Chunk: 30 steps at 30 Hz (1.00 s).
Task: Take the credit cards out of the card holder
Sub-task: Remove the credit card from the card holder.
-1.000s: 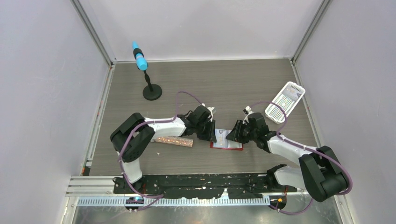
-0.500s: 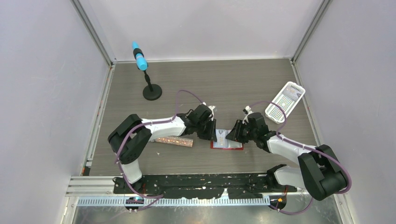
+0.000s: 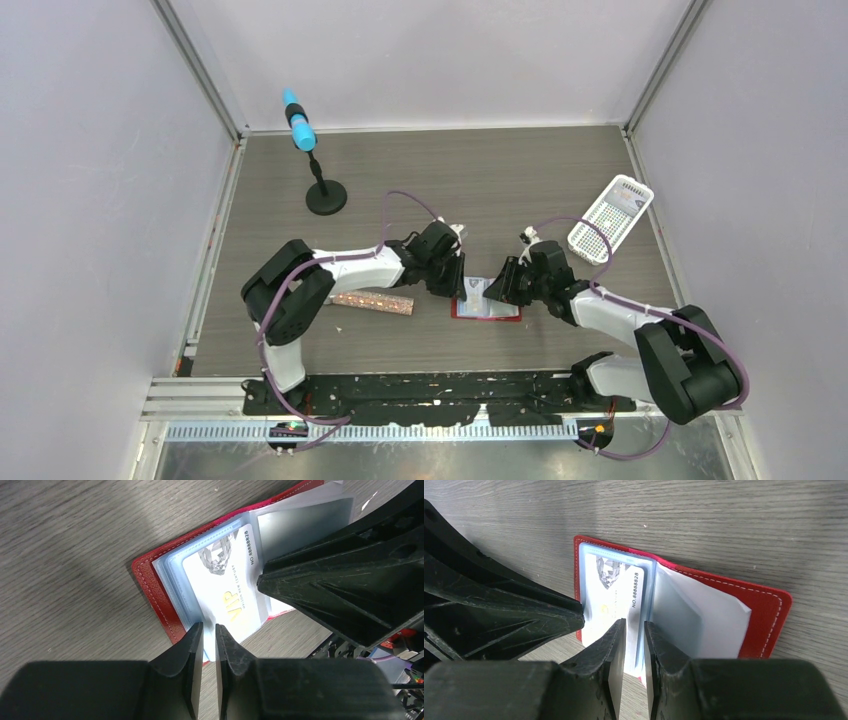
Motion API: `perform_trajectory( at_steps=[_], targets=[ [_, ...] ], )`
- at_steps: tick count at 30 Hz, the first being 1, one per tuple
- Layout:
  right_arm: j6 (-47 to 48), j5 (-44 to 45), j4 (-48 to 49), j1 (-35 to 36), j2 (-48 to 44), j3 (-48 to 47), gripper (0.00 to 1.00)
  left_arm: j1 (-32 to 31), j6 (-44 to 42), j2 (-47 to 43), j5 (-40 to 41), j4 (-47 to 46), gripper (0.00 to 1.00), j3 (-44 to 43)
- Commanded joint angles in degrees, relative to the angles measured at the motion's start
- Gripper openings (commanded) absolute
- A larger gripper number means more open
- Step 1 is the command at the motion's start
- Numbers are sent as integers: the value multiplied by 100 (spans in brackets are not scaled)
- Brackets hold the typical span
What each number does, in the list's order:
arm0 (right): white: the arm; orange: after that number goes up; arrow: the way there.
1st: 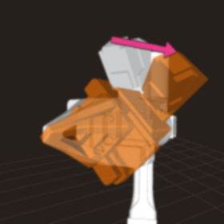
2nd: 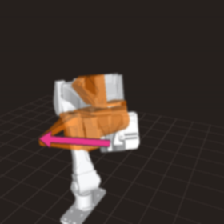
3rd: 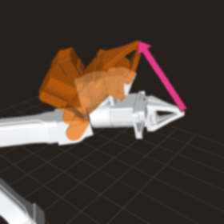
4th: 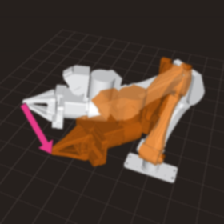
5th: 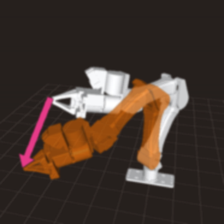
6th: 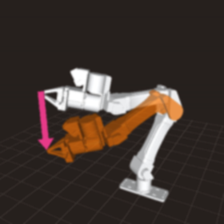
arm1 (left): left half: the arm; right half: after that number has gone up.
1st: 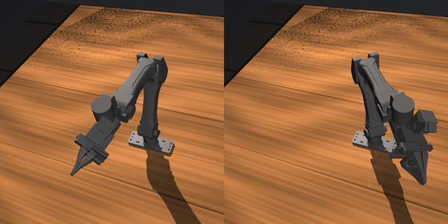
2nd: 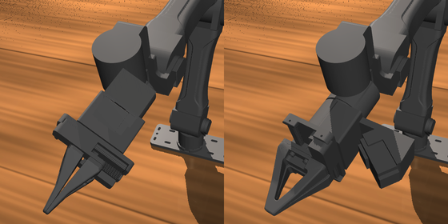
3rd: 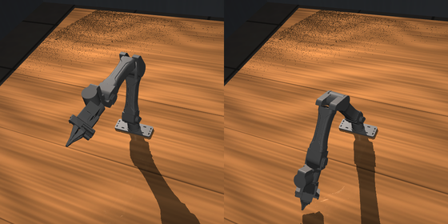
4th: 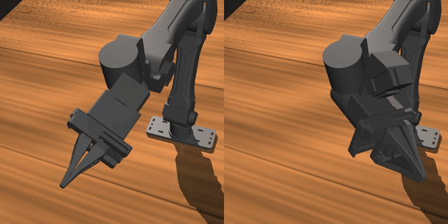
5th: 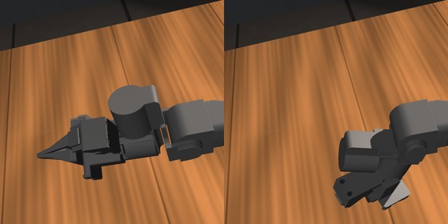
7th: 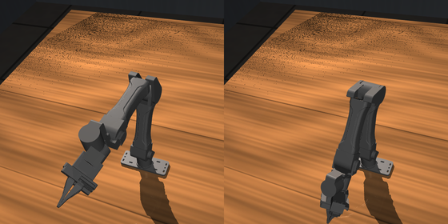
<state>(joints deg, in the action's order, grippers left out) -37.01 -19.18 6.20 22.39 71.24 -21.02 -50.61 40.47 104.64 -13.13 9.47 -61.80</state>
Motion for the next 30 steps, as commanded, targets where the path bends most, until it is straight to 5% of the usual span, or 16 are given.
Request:
perform_trajectory(
  at_steps=[1,15,22,30],
  targets=[
    [55,-14,289,20,81,-35,27,-10,-21,72,90,-179,16,85],
    [-92,-196,585,20,243,5,27,-10,-13,83,108,-237,16,220],
    [-112,-374,752,20,274,63,6,-10,-33,109,226,-62,16,208],
    [99,-203,180,20,-167,-12,5,-10,-261,114,516,356,16,104]
  ],
)
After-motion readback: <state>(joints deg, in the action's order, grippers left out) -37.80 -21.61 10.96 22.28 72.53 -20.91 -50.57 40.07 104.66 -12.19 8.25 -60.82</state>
